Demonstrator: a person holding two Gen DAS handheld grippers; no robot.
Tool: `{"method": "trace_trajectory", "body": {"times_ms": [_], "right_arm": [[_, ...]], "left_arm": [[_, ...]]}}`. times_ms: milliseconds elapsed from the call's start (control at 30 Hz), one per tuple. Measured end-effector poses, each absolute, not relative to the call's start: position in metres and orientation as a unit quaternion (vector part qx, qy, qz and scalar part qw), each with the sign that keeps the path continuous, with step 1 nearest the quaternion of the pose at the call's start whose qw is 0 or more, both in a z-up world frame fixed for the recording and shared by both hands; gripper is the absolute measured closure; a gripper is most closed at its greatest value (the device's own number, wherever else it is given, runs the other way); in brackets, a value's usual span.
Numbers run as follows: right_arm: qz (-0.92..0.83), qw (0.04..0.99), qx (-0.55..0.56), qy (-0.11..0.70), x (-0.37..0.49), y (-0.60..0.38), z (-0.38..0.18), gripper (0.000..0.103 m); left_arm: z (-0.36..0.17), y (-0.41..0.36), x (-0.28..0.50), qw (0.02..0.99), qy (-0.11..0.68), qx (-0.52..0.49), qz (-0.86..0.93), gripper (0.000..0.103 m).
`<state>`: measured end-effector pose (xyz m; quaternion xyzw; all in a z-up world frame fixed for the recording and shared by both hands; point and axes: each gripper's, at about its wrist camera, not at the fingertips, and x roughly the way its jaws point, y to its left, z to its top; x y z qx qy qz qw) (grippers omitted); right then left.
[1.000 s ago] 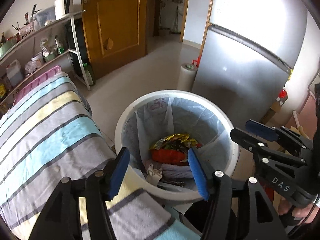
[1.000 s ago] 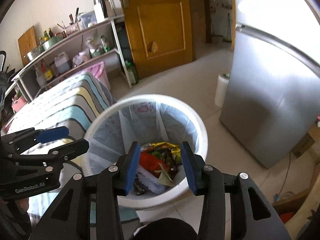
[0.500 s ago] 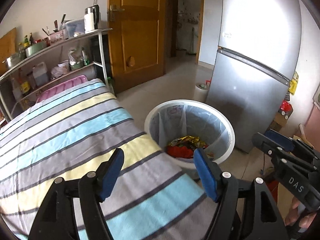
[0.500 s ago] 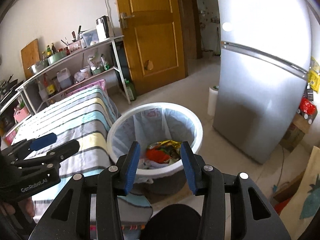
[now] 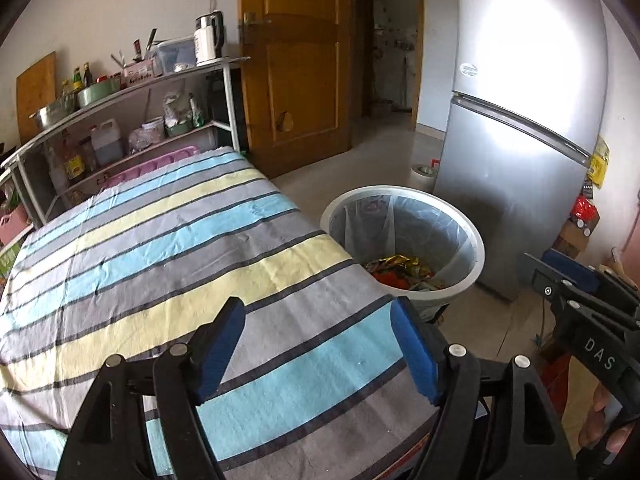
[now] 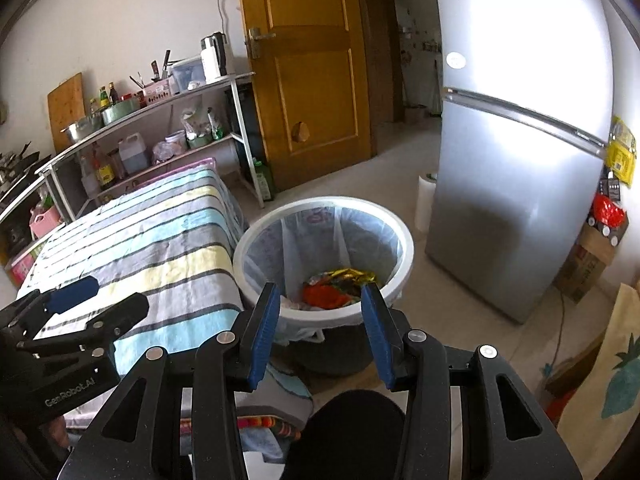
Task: Collect trash
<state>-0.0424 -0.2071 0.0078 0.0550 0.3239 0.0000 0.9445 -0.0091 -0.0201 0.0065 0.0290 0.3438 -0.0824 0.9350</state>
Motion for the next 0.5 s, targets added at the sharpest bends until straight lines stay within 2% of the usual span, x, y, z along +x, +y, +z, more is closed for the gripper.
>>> {"method": "trace_trajectory", "body": {"times_ms": [500], "right_arm": [[0.004, 0.944, 0.055, 0.327, -0.0391, -0.2081, 0.0045, 0.059]], "left_arm": [[0.0036, -0.0196, -0.0064, 0.934, 0.348, 0.028, -0.079, 0.026]]}}
